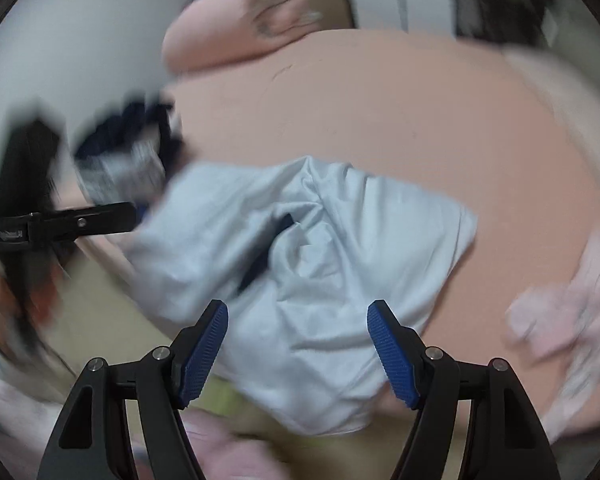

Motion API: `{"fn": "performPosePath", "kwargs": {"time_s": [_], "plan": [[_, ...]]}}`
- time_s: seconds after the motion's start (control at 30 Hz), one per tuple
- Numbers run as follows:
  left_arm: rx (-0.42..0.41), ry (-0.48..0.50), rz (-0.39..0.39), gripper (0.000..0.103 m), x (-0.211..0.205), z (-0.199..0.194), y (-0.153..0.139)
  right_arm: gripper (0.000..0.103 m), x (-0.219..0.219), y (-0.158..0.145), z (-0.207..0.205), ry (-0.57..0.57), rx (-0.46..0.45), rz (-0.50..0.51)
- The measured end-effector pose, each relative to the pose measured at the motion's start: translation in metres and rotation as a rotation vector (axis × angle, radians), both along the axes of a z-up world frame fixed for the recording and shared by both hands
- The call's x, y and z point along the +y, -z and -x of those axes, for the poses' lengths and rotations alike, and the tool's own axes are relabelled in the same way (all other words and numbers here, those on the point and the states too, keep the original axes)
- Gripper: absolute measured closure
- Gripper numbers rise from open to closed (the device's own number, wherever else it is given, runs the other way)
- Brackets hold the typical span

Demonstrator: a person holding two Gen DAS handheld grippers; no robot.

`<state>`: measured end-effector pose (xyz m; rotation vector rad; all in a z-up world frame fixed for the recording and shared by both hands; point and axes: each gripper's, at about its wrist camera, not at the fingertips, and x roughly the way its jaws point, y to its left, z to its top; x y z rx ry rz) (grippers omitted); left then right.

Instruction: Fold clothes

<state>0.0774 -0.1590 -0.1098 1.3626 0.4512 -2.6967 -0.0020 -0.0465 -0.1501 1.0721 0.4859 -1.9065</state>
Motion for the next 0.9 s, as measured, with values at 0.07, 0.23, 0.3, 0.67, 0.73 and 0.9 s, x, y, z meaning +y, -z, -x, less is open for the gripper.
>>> {"fn": "performPosePath", "kwargs": {"time_s": [0.07, 0.23, 0.3, 0.67, 0.73, 0.9], "plan": [[-0.038, 0.105, 0.159, 0.018, 0.024, 0.015, 0.004, 0.031, -0.01, 0.005, -0.006, -0.056, 0.09, -0.075], [-0.088, 0.211, 0.151, 0.018, 0.042, 0.028, 0.019, 0.031, -0.016, 0.014, -0.01, -0.122, 0.131, -0.115], [-0.108, 0.2, 0.158, 0.018, 0.043, 0.031, 0.025, 0.031, -0.016, 0.016, -0.007, -0.104, 0.127, -0.115], [-0.195, 0.192, 0.308, 0.018, 0.05, 0.044, 0.043, 0.031, -0.023, 0.021, -0.009, -0.157, 0.278, -0.224], [-0.195, 0.195, 0.345, 0.018, 0.053, 0.044, 0.044, 0.031, -0.024, 0.022, -0.014, -0.171, 0.328, -0.24], [-0.165, 0.205, 0.305, 0.018, 0.056, 0.047, 0.048, 0.031, -0.024, 0.025, -0.026, -0.221, 0.455, -0.273]]}}
